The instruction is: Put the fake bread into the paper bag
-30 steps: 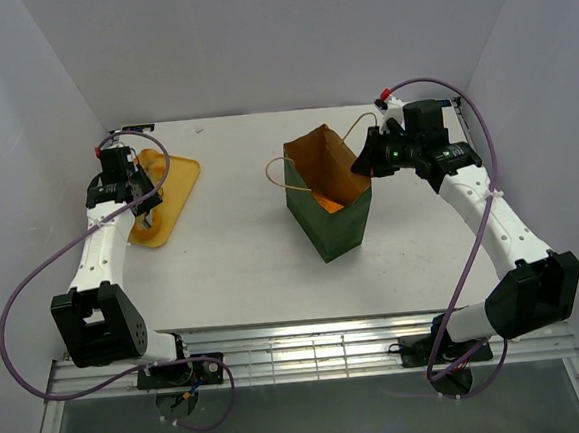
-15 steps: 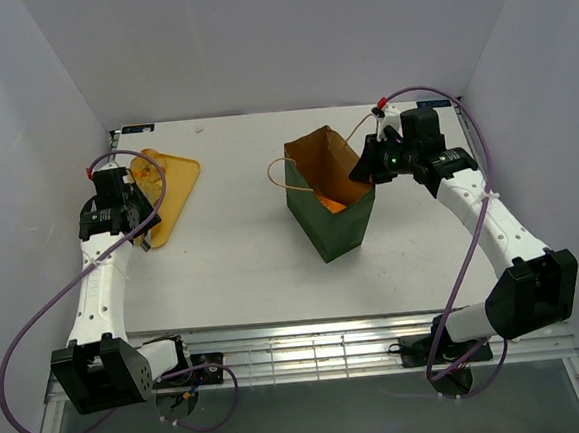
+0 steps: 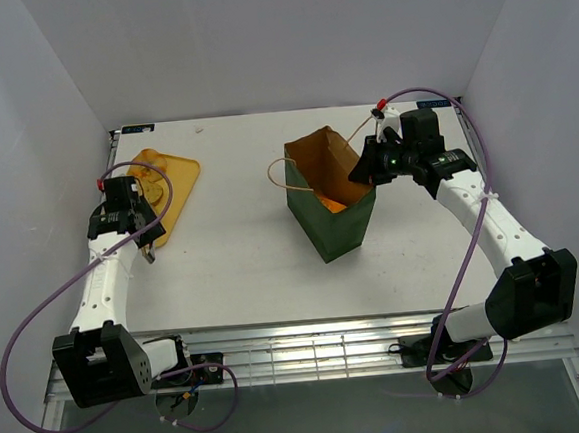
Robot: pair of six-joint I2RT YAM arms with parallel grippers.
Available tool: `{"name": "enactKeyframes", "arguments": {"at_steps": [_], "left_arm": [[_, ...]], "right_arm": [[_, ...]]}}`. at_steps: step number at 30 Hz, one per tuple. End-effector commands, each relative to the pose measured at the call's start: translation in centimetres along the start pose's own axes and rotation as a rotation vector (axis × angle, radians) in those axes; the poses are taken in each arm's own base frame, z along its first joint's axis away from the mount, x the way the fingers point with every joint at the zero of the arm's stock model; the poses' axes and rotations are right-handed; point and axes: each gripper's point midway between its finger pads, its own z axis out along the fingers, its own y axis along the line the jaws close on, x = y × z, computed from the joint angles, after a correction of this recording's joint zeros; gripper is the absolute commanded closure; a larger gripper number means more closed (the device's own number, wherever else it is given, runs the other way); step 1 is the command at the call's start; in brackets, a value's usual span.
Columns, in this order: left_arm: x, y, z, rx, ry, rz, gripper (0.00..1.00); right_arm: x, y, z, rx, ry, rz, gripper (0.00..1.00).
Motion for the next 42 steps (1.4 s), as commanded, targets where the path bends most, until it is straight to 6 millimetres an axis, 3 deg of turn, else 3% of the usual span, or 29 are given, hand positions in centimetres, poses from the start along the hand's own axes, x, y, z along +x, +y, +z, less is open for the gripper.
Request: {"name": "enactKeyframes", "arguments": {"at_steps": [1,9,29,32,37,42], "left_arm": [[-0.9,-0.1,0.5,0.004,-0.047,0.011,0.42],[-1.8,-1.1,1.0,0.053,-0.087,0.033,0.42],[-0.9,-1.3,3.2,0.041,-0.037,0.066,0.42],[-1.0,-1.5,3.5,0.043,-0.028,0.067,0.47],[-0.7,-1.6,3.8,0.045,-0.015,0.070,0.72],[-0.8,-1.7,3.1,0.058,-0.024,0.060,0.85]], "right_arm": [[-0.4,0.6,-0.6,-0.018,-0.028,-0.032,0.87],[-0.4,0.7,-0.6,-0.024,-0.032,-0.035,0.87],[-0.3,0.8,-0.8,-0.023,-0.036,-0.037,0.86],[-0.3,0.8,-0.8,-0.025,-0.036,-0.036,0.86],[-0.4,0.8,-1.0,-0.019,-0.043,-0.039,0.86],[-0.5,0.8,-1.1,-0.019,-0.045,-0.038,0.86]]}}
